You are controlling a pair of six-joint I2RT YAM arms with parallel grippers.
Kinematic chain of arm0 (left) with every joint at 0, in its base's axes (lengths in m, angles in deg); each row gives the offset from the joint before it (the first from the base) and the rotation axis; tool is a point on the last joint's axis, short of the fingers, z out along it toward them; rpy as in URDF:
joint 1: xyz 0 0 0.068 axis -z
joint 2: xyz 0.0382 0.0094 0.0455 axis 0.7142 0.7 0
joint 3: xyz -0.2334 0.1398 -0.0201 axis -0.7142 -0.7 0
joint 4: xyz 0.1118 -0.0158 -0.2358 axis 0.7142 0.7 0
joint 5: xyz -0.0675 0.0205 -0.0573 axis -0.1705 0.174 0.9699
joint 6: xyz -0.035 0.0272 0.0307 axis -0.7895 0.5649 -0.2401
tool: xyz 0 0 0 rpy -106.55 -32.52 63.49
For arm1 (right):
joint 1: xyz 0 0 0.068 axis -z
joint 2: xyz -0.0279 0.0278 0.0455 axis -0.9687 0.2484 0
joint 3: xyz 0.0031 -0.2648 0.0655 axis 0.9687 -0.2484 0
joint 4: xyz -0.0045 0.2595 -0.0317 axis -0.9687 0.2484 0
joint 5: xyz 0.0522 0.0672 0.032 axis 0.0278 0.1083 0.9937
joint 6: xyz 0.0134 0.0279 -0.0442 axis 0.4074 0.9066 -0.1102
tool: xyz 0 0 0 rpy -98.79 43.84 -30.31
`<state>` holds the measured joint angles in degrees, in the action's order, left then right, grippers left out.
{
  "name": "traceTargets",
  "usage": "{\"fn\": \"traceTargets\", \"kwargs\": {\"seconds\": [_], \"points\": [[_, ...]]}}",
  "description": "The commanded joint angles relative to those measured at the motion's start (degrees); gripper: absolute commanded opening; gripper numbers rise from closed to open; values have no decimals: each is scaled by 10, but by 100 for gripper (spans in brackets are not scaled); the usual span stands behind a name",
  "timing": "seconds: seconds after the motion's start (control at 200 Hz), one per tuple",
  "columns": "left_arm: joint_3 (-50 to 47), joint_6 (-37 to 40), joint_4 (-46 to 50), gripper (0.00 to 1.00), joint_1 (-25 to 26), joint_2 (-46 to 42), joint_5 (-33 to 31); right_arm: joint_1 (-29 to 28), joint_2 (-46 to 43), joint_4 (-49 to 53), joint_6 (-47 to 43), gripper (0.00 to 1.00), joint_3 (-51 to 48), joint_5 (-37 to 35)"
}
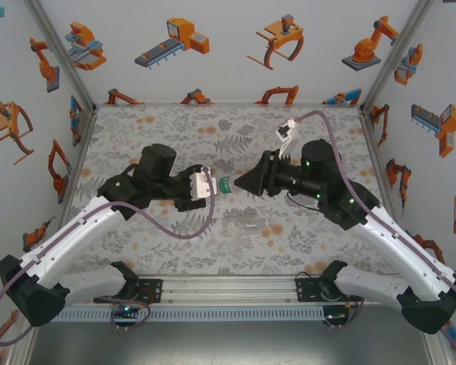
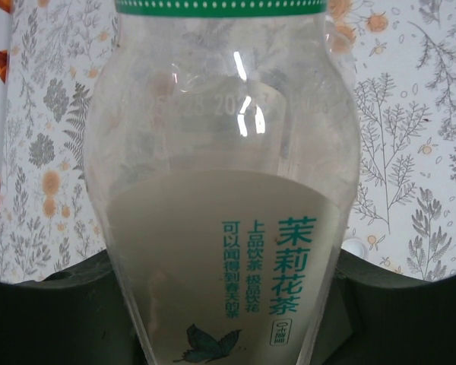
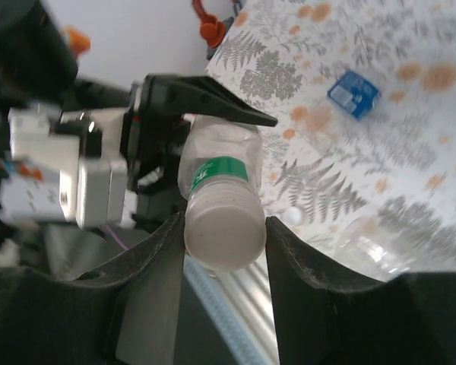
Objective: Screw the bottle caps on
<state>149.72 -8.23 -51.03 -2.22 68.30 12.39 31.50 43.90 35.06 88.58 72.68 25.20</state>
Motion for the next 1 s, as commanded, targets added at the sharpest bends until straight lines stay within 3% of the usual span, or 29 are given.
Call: {"fn": "traceTargets", "kwargs": {"seconds": [0.0,0.12,0.22,0.31,0.411,0.561,0.751,0.886,0.991], "points": [[9,-2,-100,0,11,-1,65,2,33,55,245,11,-25,-55],[11,-4,-105,0,12,7,66,7,45,5,313,18,-52,-33],[12,-2,-106,0,12,11,66,7,46,-17,318,25,-63,-39],[12,2,-103,0,12,14,69,7,40,-8,290,34,-43,-58],[12,10,-90,0,12,17,68,16,36,24,207,61,-2,-66],[4,13,-75,0,12,13,61,56,22,61,108,67,58,-52],[-9,8,-66,0,13,2,70,69,1,41,-101,66,94,-17],[-9,9,-53,0,13,-3,81,70,-19,-2,-343,67,86,136],[-4,12,-36,0,12,-3,90,70,-19,39,-510,65,106,229]]}}
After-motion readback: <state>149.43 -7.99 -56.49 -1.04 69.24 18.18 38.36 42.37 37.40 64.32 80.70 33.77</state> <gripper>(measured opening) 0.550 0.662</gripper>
